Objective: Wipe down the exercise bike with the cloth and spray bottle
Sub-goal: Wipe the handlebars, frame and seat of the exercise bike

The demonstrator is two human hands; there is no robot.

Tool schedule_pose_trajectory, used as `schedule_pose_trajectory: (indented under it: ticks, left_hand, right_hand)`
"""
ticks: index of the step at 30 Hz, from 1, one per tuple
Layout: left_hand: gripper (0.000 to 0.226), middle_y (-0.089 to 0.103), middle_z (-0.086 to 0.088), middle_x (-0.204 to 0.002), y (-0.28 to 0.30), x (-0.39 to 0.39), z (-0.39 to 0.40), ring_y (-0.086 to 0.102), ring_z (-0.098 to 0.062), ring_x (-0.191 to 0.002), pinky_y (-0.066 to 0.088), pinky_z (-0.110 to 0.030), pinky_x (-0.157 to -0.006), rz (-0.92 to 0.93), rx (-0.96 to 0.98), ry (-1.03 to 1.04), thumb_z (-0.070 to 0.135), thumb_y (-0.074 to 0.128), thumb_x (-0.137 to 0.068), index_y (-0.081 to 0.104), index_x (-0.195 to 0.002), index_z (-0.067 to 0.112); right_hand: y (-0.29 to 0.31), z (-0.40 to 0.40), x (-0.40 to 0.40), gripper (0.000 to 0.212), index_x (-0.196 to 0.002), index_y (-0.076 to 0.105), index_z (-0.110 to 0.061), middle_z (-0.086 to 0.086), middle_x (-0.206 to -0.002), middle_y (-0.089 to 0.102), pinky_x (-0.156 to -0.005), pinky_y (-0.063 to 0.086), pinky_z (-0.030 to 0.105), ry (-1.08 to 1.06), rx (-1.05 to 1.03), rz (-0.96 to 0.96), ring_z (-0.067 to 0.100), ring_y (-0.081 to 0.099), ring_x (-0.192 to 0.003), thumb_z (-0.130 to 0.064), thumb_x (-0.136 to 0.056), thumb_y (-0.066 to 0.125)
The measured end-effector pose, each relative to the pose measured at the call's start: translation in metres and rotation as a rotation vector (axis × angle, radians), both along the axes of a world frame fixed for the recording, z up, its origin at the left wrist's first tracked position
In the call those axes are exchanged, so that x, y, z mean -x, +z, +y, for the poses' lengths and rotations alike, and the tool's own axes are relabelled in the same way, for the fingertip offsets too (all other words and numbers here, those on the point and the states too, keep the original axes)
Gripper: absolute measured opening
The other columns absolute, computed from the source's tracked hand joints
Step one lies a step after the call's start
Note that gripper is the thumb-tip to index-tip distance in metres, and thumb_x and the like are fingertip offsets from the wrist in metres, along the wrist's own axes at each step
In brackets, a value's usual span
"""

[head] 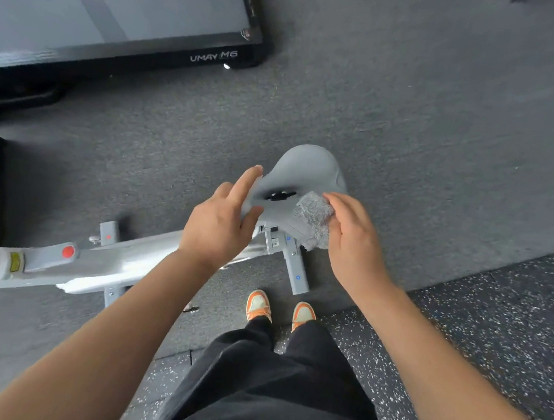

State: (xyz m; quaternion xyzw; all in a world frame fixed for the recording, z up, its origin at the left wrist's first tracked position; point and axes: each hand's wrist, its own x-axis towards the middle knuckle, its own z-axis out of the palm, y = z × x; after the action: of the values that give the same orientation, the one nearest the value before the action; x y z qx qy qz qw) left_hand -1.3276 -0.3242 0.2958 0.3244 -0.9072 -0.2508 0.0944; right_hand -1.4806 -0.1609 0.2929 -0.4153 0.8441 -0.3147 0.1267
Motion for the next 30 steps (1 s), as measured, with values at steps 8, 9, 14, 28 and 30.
schedule_pose_trajectory:
  ticks: [8, 9, 14, 28, 30]
  left_hand:
    - [0.051, 0.057, -0.002, -0.104, 0.01, 0.033, 0.004, 0.057, -0.029, -0.07, 0.051, -0.041, -0.066, 0.021, -0.045, -0.1, 0.034, 0.054, -0.093, 0.031, -0.138, 0.034]
    - [0.052, 0.057, -0.002, -0.104, 0.009, 0.035, 0.004, 0.058, -0.03, -0.071, 0.051, -0.042, -0.066, 0.02, -0.04, -0.107, 0.036, 0.054, -0.093, 0.03, -0.14, 0.035]
    - [0.057, 0.056, -0.003, -0.104, 0.008, 0.04, 0.003, 0.059, -0.031, -0.073, 0.053, -0.046, -0.064, 0.016, -0.021, -0.128, 0.044, 0.051, -0.094, 0.022, -0.143, 0.043]
    - [0.054, 0.057, -0.005, -0.115, 0.005, 0.028, 0.002, 0.062, -0.028, -0.071, 0.051, -0.04, -0.068, -0.006, -0.039, -0.138, 0.04, 0.052, -0.095, 0.027, -0.143, 0.038]
    - [0.051, 0.058, -0.005, -0.113, 0.004, 0.023, 0.0, 0.061, -0.029, -0.07, 0.049, -0.039, -0.069, -0.013, -0.074, -0.12, 0.039, 0.052, -0.095, 0.028, -0.14, 0.037]
  right_hand:
    - [0.004, 0.005, 0.007, 0.04, -0.132, 0.052, -0.008, 0.008, -0.133, 0.051, -0.107, 0.034, 0.023, -0.065, 0.002, -0.004, 0.022, 0.048, -0.123, -0.001, -0.094, 0.046]
    - [0.004, 0.006, 0.007, 0.04, -0.133, 0.052, -0.008, 0.007, -0.133, 0.051, -0.107, 0.036, 0.024, -0.068, 0.004, -0.007, 0.021, 0.048, -0.123, -0.001, -0.094, 0.046]
    - [0.006, 0.009, 0.004, 0.039, -0.134, 0.05, -0.01, 0.005, -0.134, 0.05, -0.105, 0.033, 0.019, -0.091, -0.008, -0.012, 0.019, 0.048, -0.123, -0.004, -0.096, 0.044]
    - [0.006, 0.014, 0.003, 0.038, -0.136, 0.049, -0.012, 0.001, -0.136, 0.047, -0.099, 0.032, 0.015, -0.112, -0.022, -0.027, 0.015, 0.047, -0.122, -0.009, -0.099, 0.042]
    - [0.005, 0.014, 0.003, 0.038, -0.136, 0.049, -0.013, 0.001, -0.136, 0.047, -0.098, 0.032, 0.015, -0.114, -0.02, -0.032, 0.015, 0.048, -0.121, -0.009, -0.099, 0.042]
